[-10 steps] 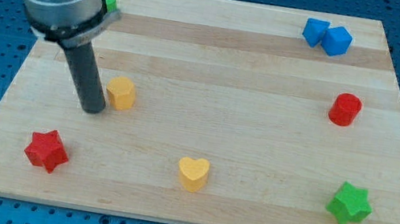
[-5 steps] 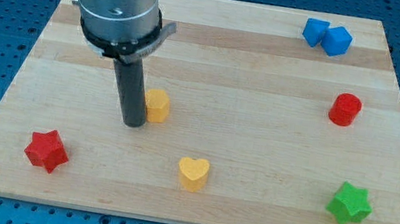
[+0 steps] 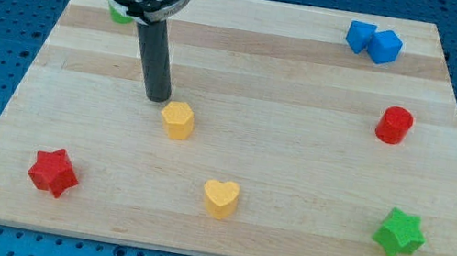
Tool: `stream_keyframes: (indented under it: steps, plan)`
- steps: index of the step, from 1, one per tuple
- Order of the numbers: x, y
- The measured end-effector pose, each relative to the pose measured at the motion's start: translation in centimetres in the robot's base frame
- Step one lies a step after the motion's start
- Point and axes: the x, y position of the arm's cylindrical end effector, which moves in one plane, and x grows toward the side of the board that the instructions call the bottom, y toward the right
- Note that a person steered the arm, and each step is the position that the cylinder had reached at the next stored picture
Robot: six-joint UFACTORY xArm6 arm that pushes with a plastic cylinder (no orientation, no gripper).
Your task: Push the yellow hexagon to the top of the yellow heart
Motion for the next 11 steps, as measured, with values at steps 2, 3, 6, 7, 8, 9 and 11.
stream_keyframes:
  steps: [2,3,6,7,8,9,11]
  plan:
    - [3.7,1.5]
    - [5.3,2.0]
    - [7.5,2.6]
    - [8.3,2.8]
    - [7.1,3.0]
    - [5.7,3.6]
    - [6.4,5.9]
